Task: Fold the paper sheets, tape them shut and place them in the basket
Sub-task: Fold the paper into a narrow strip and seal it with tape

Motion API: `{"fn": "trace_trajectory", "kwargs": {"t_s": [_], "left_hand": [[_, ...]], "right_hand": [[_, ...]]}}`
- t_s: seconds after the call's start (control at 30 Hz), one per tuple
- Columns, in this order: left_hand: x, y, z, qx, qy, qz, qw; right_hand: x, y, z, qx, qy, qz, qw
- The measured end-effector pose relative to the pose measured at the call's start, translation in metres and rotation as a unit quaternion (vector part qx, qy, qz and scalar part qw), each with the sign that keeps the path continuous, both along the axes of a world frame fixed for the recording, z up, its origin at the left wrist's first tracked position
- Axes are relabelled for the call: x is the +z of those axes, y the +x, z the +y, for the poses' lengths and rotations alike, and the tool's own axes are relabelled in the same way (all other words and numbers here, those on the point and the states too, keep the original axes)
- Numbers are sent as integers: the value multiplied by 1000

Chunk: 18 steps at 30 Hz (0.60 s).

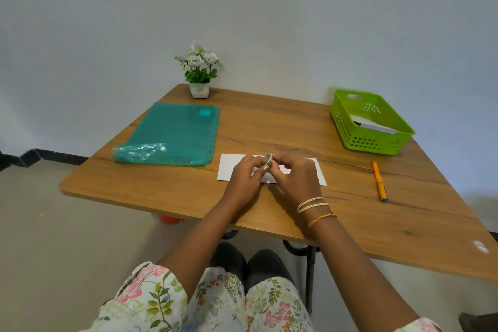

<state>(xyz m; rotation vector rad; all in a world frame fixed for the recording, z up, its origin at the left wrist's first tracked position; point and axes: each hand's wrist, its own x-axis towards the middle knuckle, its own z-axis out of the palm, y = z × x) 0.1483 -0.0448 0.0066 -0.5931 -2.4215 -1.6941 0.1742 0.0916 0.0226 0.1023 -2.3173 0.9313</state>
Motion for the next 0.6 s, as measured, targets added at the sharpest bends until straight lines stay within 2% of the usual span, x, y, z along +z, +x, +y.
{"fn": "trace_trajectory", "kwargs": {"t_s": [0.2, 0.4, 0.6], "left_hand": [[1, 0, 0, 7, 2, 9, 1000], [0, 0, 0, 8, -2, 8, 1000], [0, -1, 0, 7, -15, 4, 1000]], "right_hand": [[-2, 3, -4, -34, 30, 35, 998], [-1, 3, -8, -65, 59, 30, 996], [3, 1, -9, -65, 12, 23, 998]]}}
